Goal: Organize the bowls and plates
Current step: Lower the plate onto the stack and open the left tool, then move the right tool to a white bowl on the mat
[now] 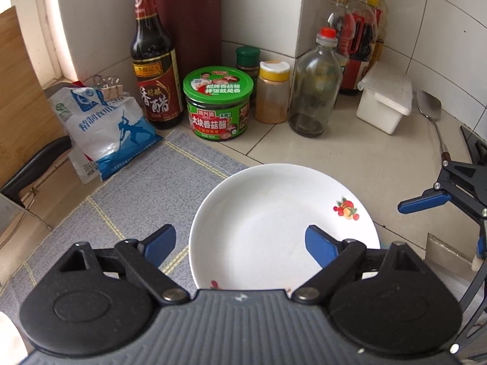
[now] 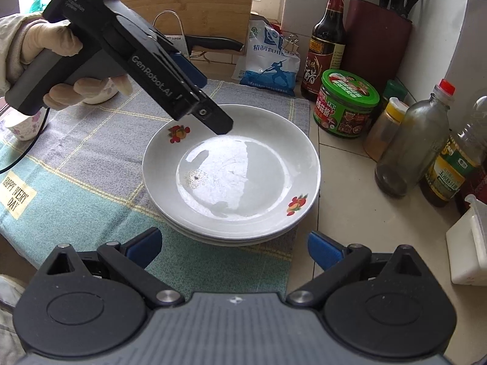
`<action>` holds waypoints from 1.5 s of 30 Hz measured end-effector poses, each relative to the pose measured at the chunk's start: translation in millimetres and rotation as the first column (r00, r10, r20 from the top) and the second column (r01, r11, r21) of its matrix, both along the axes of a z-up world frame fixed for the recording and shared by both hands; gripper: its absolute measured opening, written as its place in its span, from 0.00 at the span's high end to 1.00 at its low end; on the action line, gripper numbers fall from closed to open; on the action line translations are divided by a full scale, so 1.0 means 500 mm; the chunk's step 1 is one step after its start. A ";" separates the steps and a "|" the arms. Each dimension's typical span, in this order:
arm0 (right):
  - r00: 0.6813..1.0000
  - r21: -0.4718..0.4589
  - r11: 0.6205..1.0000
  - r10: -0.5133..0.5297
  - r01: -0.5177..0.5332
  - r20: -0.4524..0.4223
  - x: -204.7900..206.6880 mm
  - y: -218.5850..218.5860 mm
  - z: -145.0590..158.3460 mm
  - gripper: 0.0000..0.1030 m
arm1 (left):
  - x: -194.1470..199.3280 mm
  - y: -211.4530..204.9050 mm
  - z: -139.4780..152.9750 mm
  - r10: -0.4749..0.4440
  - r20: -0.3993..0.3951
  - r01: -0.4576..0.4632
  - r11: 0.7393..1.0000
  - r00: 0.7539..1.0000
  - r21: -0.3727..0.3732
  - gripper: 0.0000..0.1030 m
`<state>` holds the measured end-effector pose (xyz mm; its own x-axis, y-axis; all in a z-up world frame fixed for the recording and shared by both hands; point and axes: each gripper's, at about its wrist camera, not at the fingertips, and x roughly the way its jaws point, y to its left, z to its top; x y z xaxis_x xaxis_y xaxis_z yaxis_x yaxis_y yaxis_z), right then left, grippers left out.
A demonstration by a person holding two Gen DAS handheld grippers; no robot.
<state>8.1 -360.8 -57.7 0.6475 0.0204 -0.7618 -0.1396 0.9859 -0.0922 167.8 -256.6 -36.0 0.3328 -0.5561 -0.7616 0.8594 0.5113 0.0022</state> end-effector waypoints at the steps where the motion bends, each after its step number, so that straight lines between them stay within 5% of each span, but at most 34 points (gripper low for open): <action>1: 1.000 -0.004 1.000 -0.008 0.008 0.014 -0.006 0.003 0.004 0.00 | -0.010 0.014 0.008 0.007 0.011 -0.007 1.000 1.000 -0.017 0.09; 7: 0.993 -0.043 0.996 -0.080 0.084 0.088 -0.029 0.023 0.031 0.00 | -0.084 0.099 0.040 0.132 0.068 -0.124 0.987 0.989 -0.105 0.06; 12: 0.987 -0.042 0.996 -0.072 0.079 0.146 -0.044 0.038 0.042 0.00 | -0.152 0.179 0.030 0.284 0.074 -0.271 0.952 0.956 -0.145 0.06; 15: 0.984 -0.036 0.998 -0.052 0.059 0.172 -0.044 0.052 0.046 0.00 | -0.189 0.226 0.023 0.370 0.090 -0.355 0.923 0.925 -0.148 0.06; 25: 0.973 0.034 0.988 0.139 -0.148 0.184 0.016 0.162 0.039 0.00 | -0.273 0.416 -0.025 0.624 0.169 -0.622 0.780 0.763 -0.072 0.05; 31: 0.954 0.091 0.958 0.256 -0.272 0.157 0.094 0.275 0.029 0.00 | -0.274 0.545 -0.069 0.674 0.169 -0.683 0.730 0.719 -0.003 0.05; 38: 0.929 0.122 0.924 0.348 -0.363 0.127 0.177 0.422 0.017 0.00 | -0.231 0.662 -0.107 0.665 0.159 -0.679 0.731 0.730 0.061 0.06; 45: 0.920 0.199 0.898 0.384 -0.393 0.082 0.246 0.540 0.000 0.00 | -0.185 0.707 -0.129 0.582 0.163 -0.598 0.798 0.796 0.070 0.06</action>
